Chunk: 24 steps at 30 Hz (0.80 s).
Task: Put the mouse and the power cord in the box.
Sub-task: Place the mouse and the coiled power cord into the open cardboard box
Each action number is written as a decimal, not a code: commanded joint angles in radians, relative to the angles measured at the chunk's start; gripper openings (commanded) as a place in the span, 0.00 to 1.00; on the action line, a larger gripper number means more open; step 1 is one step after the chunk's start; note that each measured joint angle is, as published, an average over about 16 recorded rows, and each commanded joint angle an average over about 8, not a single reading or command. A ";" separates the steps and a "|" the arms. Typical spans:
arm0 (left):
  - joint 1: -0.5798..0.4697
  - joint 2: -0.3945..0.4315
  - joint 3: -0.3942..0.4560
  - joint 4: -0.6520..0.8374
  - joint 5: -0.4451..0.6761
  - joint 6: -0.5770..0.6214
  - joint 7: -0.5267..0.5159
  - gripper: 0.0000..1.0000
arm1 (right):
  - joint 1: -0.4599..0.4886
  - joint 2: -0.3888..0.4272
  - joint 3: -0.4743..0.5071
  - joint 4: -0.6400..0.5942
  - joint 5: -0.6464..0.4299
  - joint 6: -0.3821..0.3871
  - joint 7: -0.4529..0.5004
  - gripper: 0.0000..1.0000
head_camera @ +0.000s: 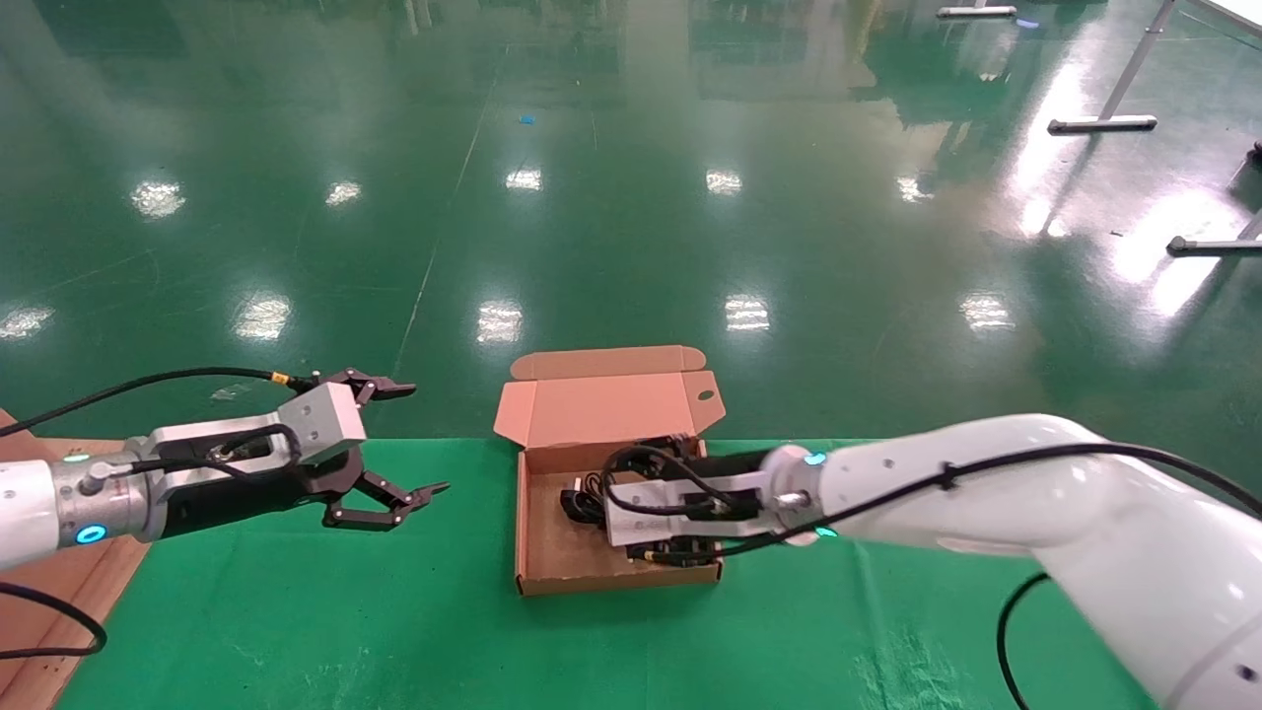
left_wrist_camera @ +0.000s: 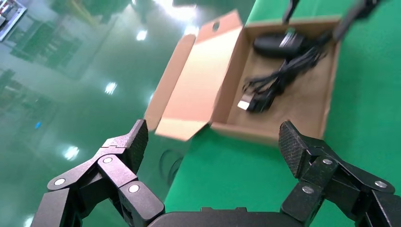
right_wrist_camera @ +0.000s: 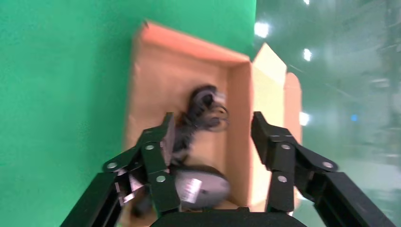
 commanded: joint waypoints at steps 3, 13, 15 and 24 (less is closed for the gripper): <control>0.027 -0.017 -0.034 -0.047 -0.030 0.038 -0.046 1.00 | -0.037 0.051 0.060 0.043 0.060 -0.054 0.038 1.00; 0.093 -0.058 -0.119 -0.164 -0.107 0.134 -0.160 1.00 | -0.128 0.178 0.210 0.152 0.210 -0.188 0.133 1.00; 0.107 -0.066 -0.136 -0.187 -0.122 0.154 -0.183 1.00 | -0.146 0.203 0.240 0.174 0.240 -0.215 0.152 1.00; 0.167 -0.104 -0.212 -0.292 -0.190 0.240 -0.285 1.00 | -0.229 0.318 0.374 0.272 0.375 -0.336 0.237 1.00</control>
